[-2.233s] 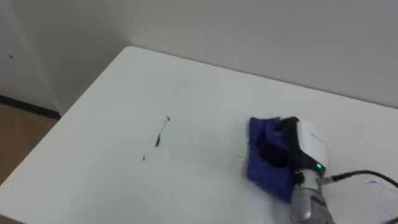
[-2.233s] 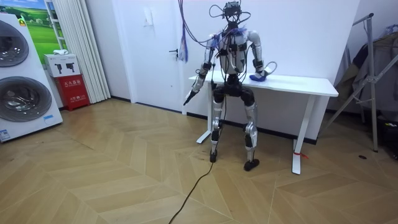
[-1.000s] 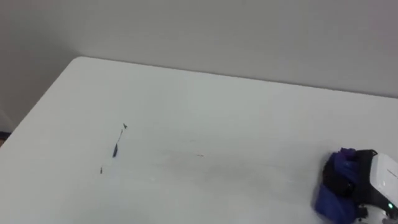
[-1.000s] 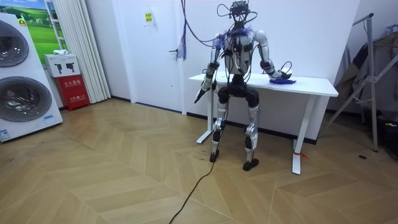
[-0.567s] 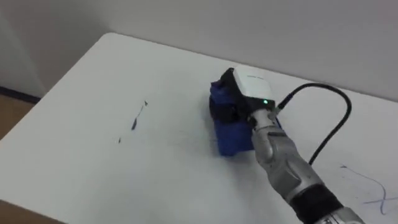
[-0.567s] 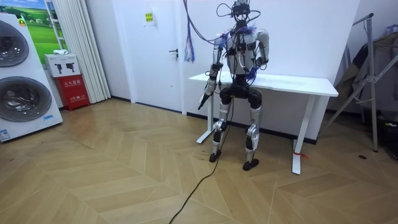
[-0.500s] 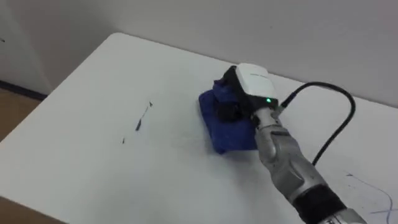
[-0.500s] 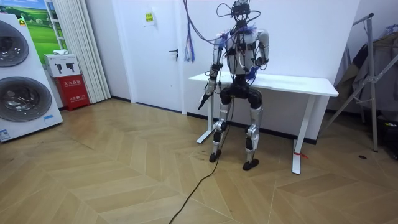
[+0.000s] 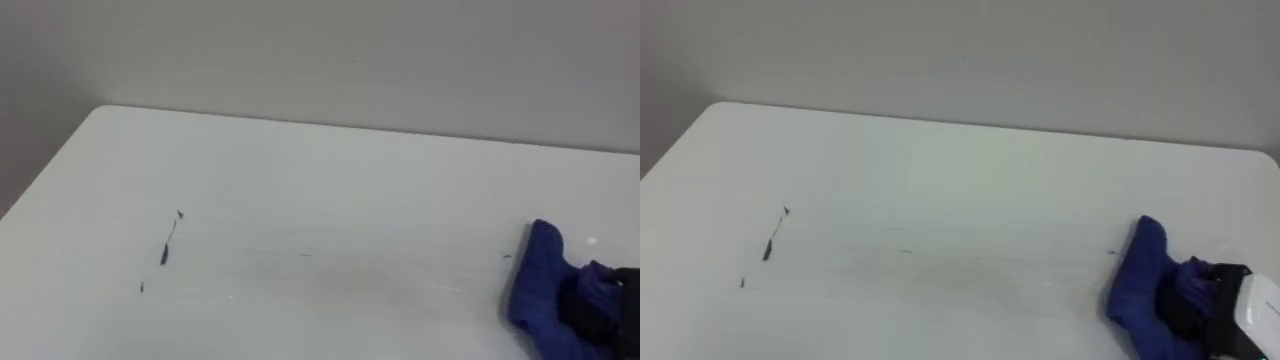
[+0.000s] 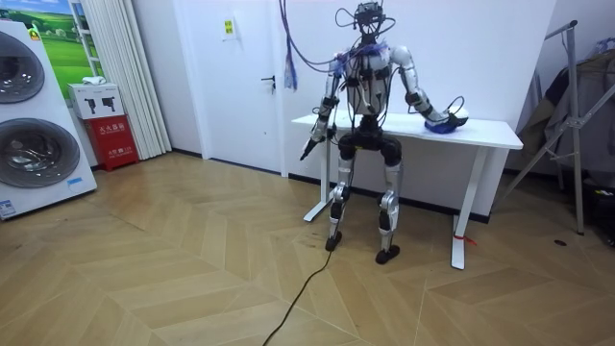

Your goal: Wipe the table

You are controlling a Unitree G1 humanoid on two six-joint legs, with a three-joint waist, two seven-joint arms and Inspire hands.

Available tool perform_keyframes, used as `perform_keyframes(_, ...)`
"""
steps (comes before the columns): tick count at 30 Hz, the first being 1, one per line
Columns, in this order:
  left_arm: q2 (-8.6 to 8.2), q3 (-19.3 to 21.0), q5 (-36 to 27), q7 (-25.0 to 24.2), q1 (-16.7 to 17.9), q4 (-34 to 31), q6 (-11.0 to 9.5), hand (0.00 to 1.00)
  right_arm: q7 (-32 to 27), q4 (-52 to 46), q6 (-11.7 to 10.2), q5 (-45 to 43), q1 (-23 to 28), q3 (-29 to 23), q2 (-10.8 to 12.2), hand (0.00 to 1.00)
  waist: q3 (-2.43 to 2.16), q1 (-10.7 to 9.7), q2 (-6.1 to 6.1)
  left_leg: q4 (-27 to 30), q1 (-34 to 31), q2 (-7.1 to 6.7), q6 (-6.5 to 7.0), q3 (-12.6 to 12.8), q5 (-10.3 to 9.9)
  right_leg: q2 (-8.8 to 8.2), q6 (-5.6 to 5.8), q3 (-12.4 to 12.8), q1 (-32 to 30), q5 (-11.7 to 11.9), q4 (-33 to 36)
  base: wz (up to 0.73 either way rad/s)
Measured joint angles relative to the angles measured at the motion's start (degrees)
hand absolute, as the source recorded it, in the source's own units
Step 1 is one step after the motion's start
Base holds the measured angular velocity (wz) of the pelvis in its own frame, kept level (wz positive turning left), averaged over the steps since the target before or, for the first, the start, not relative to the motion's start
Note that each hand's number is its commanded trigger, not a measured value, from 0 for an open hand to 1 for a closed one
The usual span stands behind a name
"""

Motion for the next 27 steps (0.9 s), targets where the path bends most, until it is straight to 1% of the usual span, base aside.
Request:
perform_keyframes(1,-0.15,-1.7,-0.5,0.1,-0.8,-0.2,0.0,0.0,0.3,0.0,1.3,0.0,-0.7,0.1,0.2,1.0,-0.01,0.4,0.02,0.1,0.2,0.03,-0.01,0.0,0.0,0.05,-0.08,0.0,0.1,0.1,0.0,-0.06)
perform_keyframes(2,-0.22,-2.5,-0.6,0.2,-1.1,-0.3,0.0,0.0,0.4,0.0,2.1,-0.1,-1.3,0.5,0.3,1.0,-0.01,0.6,0.04,0.1,0.2,0.07,-0.01,0.1,0.0,0.17,-0.15,0.2,0.1,0.2,0.0,-0.12)
perform_keyframes(3,-0.3,-4.2,-0.6,0.4,-1.8,-0.1,0.1,0.0,0.7,-1.0,4.1,-0.4,-2.7,1.4,0.6,1.0,0.01,1.4,0.18,0.1,0.2,0.28,-0.07,0.4,0.0,0.54,-0.38,0.8,-0.1,0.5,-0.1,-0.27)
perform_keyframes(4,-0.79,-5.1,-0.6,0.7,-2.6,-0.1,0.2,0.0,1.1,-2.0,6.6,-1.3,-3.8,2.5,1.1,1.0,0.02,2.6,0.26,0.0,0.3,0.45,-0.13,0.6,0.0,0.92,-0.76,1.4,-0.7,0.9,-0.1,-0.37)
perform_keyframes(5,-0.96,-5.6,-0.7,1.0,-2.8,0.2,0.3,0.0,1.5,-2.5,8.1,-2.3,-4.6,3.2,1.3,1.0,0.04,3.2,0.29,0.0,0.3,0.52,-0.13,0.6,0.0,1.09,-0.99,1.5,-1.0,1.2,0.0,-0.48)
perform_keyframes(6,-1.09,-6.8,-1.0,1.3,-3.0,1.3,0.4,0.0,3.4,-4.4,11.5,-4.5,-6.3,4.8,2.1,1.0,0.1,4.7,0.33,-0.1,0.3,0.85,-0.25,0.6,0.0,1.64,-1.51,1.7,-1.7,1.7,0.0,-0.53)
perform_keyframes(7,-1.22,-7.7,-1.0,1.7,-3.4,2.1,0.9,0.0,5.9,-6.8,14.6,-6.5,-8.5,8.3,2.8,1.0,0.12,6.1,0.34,-0.1,0.2,1.24,-0.52,0.6,-0.1,2.23,-2.1,1.5,-2.5,2.1,0.1,-0.54)
perform_keyframes(8,-1.29,-8.4,-1.0,1.8,-3.7,2.5,1.4,0.0,7.6,-7.8,15.7,-7.6,-10.1,10.6,3.3,1.0,0.22,7.0,0.49,-0.1,0.1,1.32,-0.67,0.4,-0.2,2.47,-2.34,1.5,-3.0,2.3,0.4,-0.5)
perform_keyframes(9,-1.43,-9.4,-1.1,1.9,-4.0,4.2,1.9,0.0,11.4,-9.8,17.6,-11.6,-14.0,15.1,4.7,1.0,0.48,8.6,0.74,-0.2,-0.1,1.56,-0.77,0.1,-0.2,2.95,-2.89,1.3,-3.7,2.6,0.6,-0.43)
perform_keyframes(10,-1.85,-9.5,-1.6,1.9,-4.3,4.5,2.8,0.0,15.1,-11.2,18.3,-14.8,-18.6,19.9,6.8,1.0,0.77,10.6,1.04,-0.2,-0.4,1.54,-0.77,-0.9,-0.2,3.39,-3.24,1.3,-4.5,2.8,0.7,-0.32)
perform_keyframes(11,-1.85,-9.9,-1.9,1.8,-4.3,4.6,3.0,0.0,16.7,-11.5,18.4,-15.9,-21.3,21.9,7.3,1.0,0.94,11.4,1.17,-0.2,-0.8,1.53,-0.76,-1.6,-0.2,3.59,-3.38,1.3,-5.0,2.9,0.7,-0.03)
perform_keyframes(12,-1.73,-11.0,-2.3,1.6,-4.6,4.7,3.9,0.0,19.2,-11.7,18.2,-17.8,-26.5,26.2,9.3,1.0,1.63,12.0,1.29,-0.1,-1.7,1.49,-0.71,-3.1,-0.1,3.84,-3.65,1.0,-5.4,2.8,0.6,0.25)
perform_keyframes(13,-1.87,-11.2,-2.3,0.9,-4.4,4.7,4.4,0.0,21.5,-12.9,18.0,-20.6,-29.9,28.5,10.8,1.0,1.82,14.4,1.4,-0.2,-2.7,1.44,-1.21,-3.9,0.5,3.88,-3.96,0.8,-6.0,2.5,0.6,0.3)
perform_keyframes(14,-1.89,-11.1,-2.3,0.6,-4.1,4.6,4.4,0.0,22.2,-13.9,17.8,-22.0,-31.1,29.3,11.3,1.0,1.8,15.9,1.41,-0.4,-3.0,1.44,-1.21,-4.2,0.6,3.89,-3.97,0.6,-6.3,2.4,0.5,0.31)
perform_keyframes(15,-1.8,-10.6,-2.4,0.0,-3.2,4.0,4.8,0.0,23.1,-14.8,17.3,-22.8,-33.2,30.8,11.7,1.0,1.53,17.8,0.95,-0.9,-3.4,1.32,-0.98,-5.0,1.0,3.78,-3.98,0.0,-6.5,2.2,0.4,0.34)
perform_keyframes(16,-1.53,-9.8,-2.4,-0.6,-1.3,3.9,5.6,0.0,23.6,-14.9,16.7,-23.0,-34.6,31.5,12.1,1.0,1.58,18.6,1.03,-1.2,-3.6,1.16,-0.85,-5.9,1.4,3.56,-3.78,-0.7,-6.3,1.9,0.4,0.4)
perform_keyframes(17,-1.45,-9.3,-2.6,-1.1,-0.4,3.9,6.1,0.0,23.7,-14.9,16.4,-23.1,-34.8,31.6,12.1,1.0,1.55,18.8,0.94,-1.0,-3.7,1.07,-0.8,-6.2,1.3,3.38,-3.59,-1.2,-6.1,1.6,0.4,0.49)
perform_keyframes(18,-1.32,-8.5,-3.1,-1.9,0.8,3.9,7.2,0.0,23.7,-14.3,16.3,-23.1,-34.4,31.3,11.9,1.0,1.47,18.5,0.6,-0.9,-3.7,0.6,-0.67,-7.5,1.4,2.87,-3.19,-2.6,-5.6,1.2,0.5,0.62)
perform_keyframes(19,-1.32,-8.0,-3.5,-2.6,1.3,3.9,7.7,0.0,23.8,-12.8,16.3,-23.1,-33.2,30.6,11.3,1.0,1.58,17.7,0.5,-0.6,-3.8,0.14,-0.4,-8.1,1.5,2.26,-2.85,-3.8,-4.8,1.0,0.6,0.63)
perform_keyframes(20,-1.32,-7.9,-3.9,-3.1,1.4,3.9,7.7,0.0,23.8,-11.7,16.3,-23.2,-32.3,30.2,11.0,1.0,1.59,17.3,0.52,-0.5,-3.8,-0.12,-0.26,-8.1,1.6,1.84,-2.6,-4.3,-4.4,0.9,0.8,0.58)
perform_keyframes(21,-1.23,-7.7,-3.9,-3.9,1.4,3.9,7.5,0.0,23.5,-9.0,16.1,-23.1,-30.0,29.1,10.3,1.0,1.68,16.7,0.62,-0.3,-3.2,-0.47,-0.12,-7.7,1.7,1.34,-2.39,-4.8,-3.7,0.7,0.8,0.39)
perform_keyframes(22,-1.31,-7.5,-3.9,-4.2,1.7,3.9,7.2,0.0,20.6,-7.4,13.4,-21.2,-26.4,26.2,10.5,1.0,1.68,15.5,0.92,-0.1,-2.6,-1.04,0.25,-7.2,1.5,0.53,-1.53,-5.1,-2.8,0.1,1.3,0.3)
perform_keyframes(23,-1.38,-7.5,-3.9,-4.5,1.8,3.9,7.0,0.0,19.2,-7.1,12.4,-21.2,-25.3,25.3,10.4,1.0,1.69,14.6,1.19,0.0,-2.2,-1.29,0.5,-7.0,1.4,0.12,-1.2,-5.1,-2.4,-0.1,1.8,0.28)
perform_keyframes(24,-1.36,-6.9,-3.8,-5.0,1.6,3.9,6.6,0.0,16.4,-6.0,10.3,-20.1,-23.3,23.6,10.3,1.0,1.7,12.3,1.48,0.1,-1.6,-1.98,0.61,-6.6,1.3,-0.81,-0.56,-5.2,-1.5,-0.6,2.6,0.39)
perform_keyframes(25,-1.37,-6.0,-3.1,-5.2,0.7,3.9,6.2,0.0,13.9,-5.2,8.5,-20.0,-21.1,21.1,10.2,1.0,1.59,9.8,1.65,0.3,-1.1,-2.63,1.5,-5.0,1.1,-1.99,0.31,-5.1,-1.0,-1.4,3.8,0.43)
perform_keyframes(26,-1.36,-5.6,-2.4,-5.2,0.5,3.9,6.0,0.0,12.6,-5.2,7.8,-19.7,-19.8,19.5,10.1,1.0,1.59,9.1,1.81,0.2,-1.0,-2.94,1.75,-4.4,1.0,-2.5,0.62,-4.9,-0.9,-1.7,4.4,0.24)
perform_keyframes(27,-1.37,-4.6,-1.0,-5.2,-0.7,3.7,5.4,0.0,9.9,-5.2,7.4,-18.9,-17.6,17.2,9.5,1.0,1.55,8.3,2.17,0.6,-0.9,-3.61,2.31,-4.1,0.7,-3.35,0.78,-5.1,-0.8,-1.9,5.2,0.0)
